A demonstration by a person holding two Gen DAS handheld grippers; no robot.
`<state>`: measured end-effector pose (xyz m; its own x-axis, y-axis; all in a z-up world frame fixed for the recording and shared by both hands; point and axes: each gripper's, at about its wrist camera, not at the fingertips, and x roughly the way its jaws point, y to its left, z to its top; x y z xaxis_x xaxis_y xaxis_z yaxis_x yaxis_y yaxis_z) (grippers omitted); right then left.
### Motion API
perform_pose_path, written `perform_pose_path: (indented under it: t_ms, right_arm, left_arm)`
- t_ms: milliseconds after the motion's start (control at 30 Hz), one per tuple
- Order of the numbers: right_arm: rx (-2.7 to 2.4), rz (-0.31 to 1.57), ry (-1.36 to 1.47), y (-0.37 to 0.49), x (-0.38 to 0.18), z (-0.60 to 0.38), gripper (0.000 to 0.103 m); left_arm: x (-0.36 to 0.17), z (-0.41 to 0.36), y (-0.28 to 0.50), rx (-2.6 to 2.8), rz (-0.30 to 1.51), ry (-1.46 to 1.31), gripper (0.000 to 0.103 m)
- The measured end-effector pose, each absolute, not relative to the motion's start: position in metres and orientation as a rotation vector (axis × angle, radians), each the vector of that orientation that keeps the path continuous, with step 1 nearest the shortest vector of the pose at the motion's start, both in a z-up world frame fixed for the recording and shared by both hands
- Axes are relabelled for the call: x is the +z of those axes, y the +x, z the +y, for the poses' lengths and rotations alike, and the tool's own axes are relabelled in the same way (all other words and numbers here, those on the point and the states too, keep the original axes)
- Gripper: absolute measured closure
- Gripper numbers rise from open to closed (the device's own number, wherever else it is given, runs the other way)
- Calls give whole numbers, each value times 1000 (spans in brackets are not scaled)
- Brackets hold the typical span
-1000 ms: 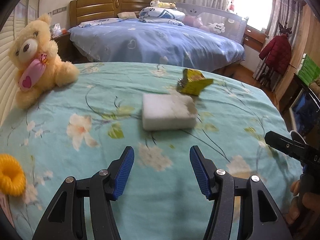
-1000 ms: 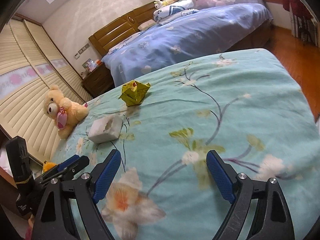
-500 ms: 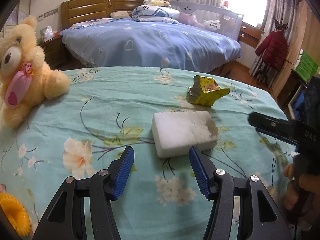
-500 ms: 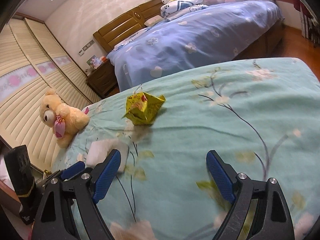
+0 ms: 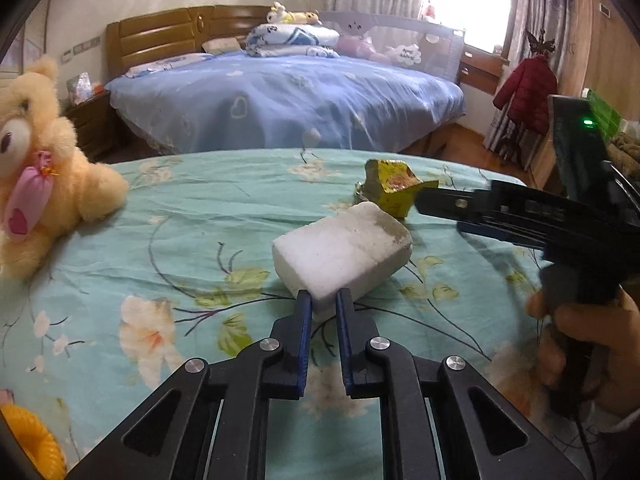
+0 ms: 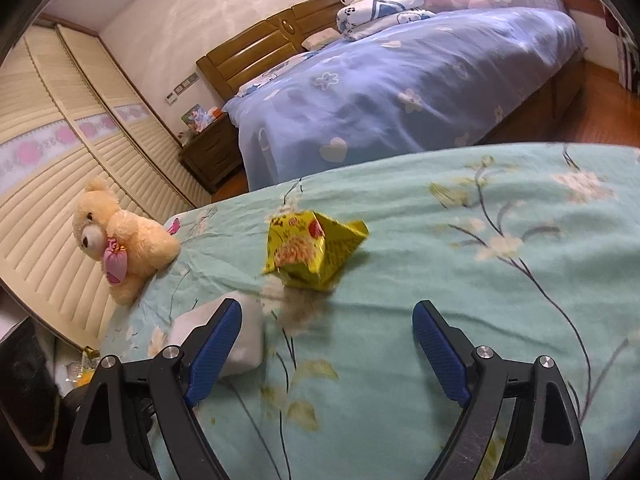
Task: Collect trash
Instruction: 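Grasp the white foam block with the left gripper while the right grasps the yellow wrapper, then carry the white foam block and yellow wrapper over the trash bin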
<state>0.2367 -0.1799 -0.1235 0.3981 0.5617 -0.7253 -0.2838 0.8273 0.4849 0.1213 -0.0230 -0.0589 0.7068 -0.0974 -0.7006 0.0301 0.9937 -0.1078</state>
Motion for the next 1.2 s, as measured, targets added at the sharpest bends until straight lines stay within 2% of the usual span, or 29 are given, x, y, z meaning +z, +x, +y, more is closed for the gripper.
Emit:
perform_pose_path:
  t_ms: [233,333,367,433,467,833,1200]
  right_arm:
    - [548,1038,245,251,-130,-152,16]
    - [550,1038,240,254,-130,-146,23]
    - [547,1039,233,255,-130,-145,29]
    - [531,1049,214,255,-132,-144,50]
    - [522,1055,204,254,-133,-145,67]
    - [505,1019,279,204,-108,-200,67]
    - [455,999,305,126,-85,-264,67]
  left_arm:
    - [-59,-7,107,-10,773,-166,93]
    - [-60,-6,104,4,776,-181,93]
    - [-59,-6,103,4,776,-184,93]
    - [-56,-8,101,4,771,-189,93]
    - [-55,-9,100,3,769,-191,93]
    - [-50,-24,88,-40,774,-199,93]
    - [-45,-75,69,-146,786,-169,92]
